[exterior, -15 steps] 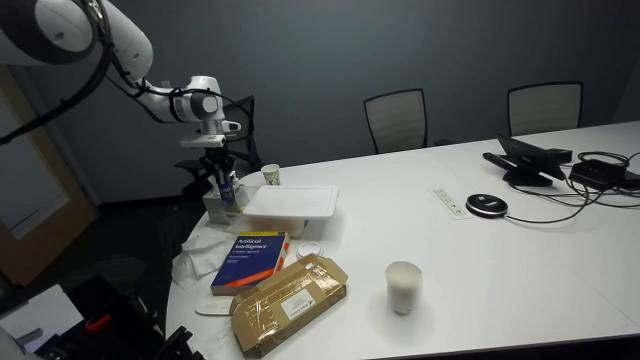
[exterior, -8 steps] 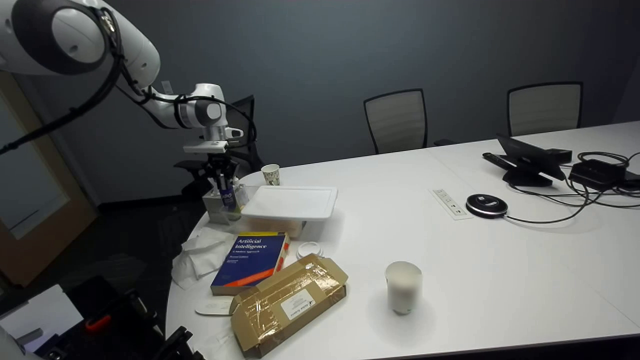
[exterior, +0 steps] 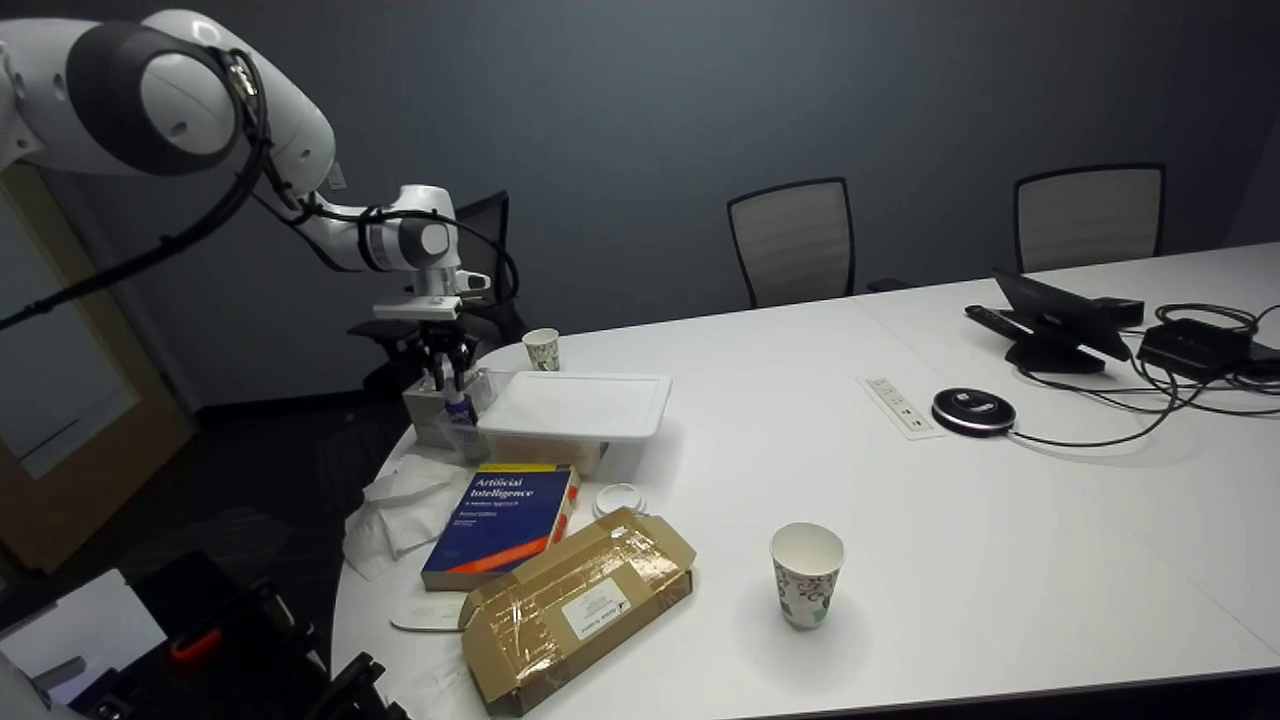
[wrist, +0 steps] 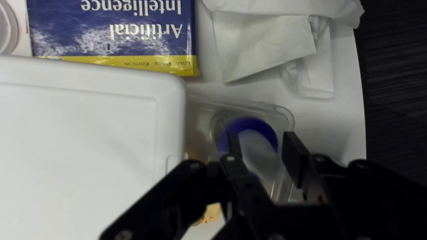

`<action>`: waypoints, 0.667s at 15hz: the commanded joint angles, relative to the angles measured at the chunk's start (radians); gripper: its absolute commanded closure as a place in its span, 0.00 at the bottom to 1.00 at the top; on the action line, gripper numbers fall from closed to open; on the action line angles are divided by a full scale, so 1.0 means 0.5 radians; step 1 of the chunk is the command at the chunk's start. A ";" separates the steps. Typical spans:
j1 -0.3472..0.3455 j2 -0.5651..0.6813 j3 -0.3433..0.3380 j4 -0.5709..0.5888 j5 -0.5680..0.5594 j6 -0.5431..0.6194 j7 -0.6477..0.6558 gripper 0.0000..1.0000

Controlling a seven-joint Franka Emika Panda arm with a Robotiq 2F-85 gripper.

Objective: Open the white lid of the clear lunch box, pick up the blue bottle and put it inside the lunchbox

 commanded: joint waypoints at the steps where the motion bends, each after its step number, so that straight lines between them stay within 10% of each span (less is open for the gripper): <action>1: 0.019 0.011 0.004 0.098 -0.011 -0.096 -0.046 0.30; 5: 0.043 -0.064 -0.017 0.125 -0.045 -0.107 -0.024 0.01; 10: 0.023 -0.241 -0.023 0.021 -0.056 -0.034 -0.005 0.00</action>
